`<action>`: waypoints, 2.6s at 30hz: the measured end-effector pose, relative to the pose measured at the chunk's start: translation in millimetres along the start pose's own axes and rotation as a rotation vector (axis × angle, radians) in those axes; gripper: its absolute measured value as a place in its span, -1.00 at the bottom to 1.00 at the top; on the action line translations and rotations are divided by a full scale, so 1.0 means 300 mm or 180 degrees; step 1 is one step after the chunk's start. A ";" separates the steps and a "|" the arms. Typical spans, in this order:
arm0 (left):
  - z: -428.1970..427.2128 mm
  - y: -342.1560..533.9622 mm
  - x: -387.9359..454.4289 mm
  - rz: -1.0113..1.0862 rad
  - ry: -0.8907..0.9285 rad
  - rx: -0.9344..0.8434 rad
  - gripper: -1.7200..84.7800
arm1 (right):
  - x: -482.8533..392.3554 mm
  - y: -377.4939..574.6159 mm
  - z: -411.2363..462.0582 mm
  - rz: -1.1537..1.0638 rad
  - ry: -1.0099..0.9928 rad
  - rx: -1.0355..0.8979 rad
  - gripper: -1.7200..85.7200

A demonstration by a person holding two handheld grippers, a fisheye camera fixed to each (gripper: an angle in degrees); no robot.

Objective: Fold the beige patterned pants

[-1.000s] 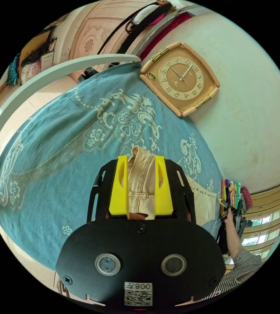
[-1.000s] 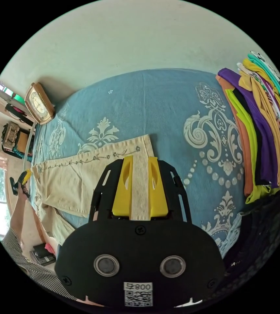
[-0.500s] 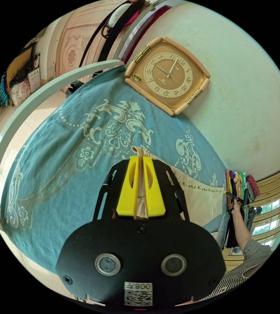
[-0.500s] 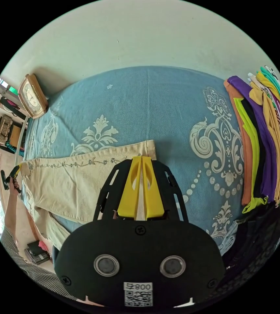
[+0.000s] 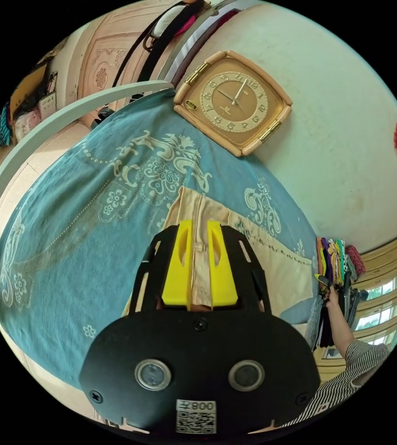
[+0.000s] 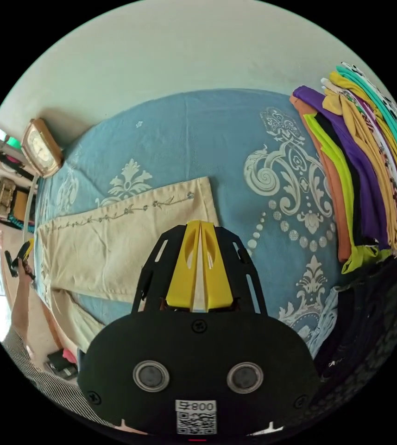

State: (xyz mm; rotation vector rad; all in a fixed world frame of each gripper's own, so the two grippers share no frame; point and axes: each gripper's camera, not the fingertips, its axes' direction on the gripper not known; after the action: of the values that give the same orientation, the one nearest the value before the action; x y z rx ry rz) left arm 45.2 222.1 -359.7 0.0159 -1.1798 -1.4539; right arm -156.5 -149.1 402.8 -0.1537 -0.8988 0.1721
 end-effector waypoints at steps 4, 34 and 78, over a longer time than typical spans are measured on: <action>-0.016 0.184 -0.016 0.0213 0.0272 -0.0311 -0.82 | -0.131 0.228 -0.014 -0.0738 -0.0295 -0.0046 -0.96; -0.099 0.957 -0.288 -0.0863 0.0862 -0.0690 -0.93 | 0.125 1.153 0.444 0.0372 -0.0072 -0.0916 -0.89; -0.150 0.581 -0.381 0.0528 -0.0216 -0.0248 -0.90 | -1.630 1.029 1.954 -0.3910 -0.0088 -0.0137 -0.88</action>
State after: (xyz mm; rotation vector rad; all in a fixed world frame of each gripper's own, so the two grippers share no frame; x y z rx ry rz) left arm 234.6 317.5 -337.3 -0.1823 -1.1504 -1.3612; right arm -942.7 83.5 325.9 0.3735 -0.8891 -0.9870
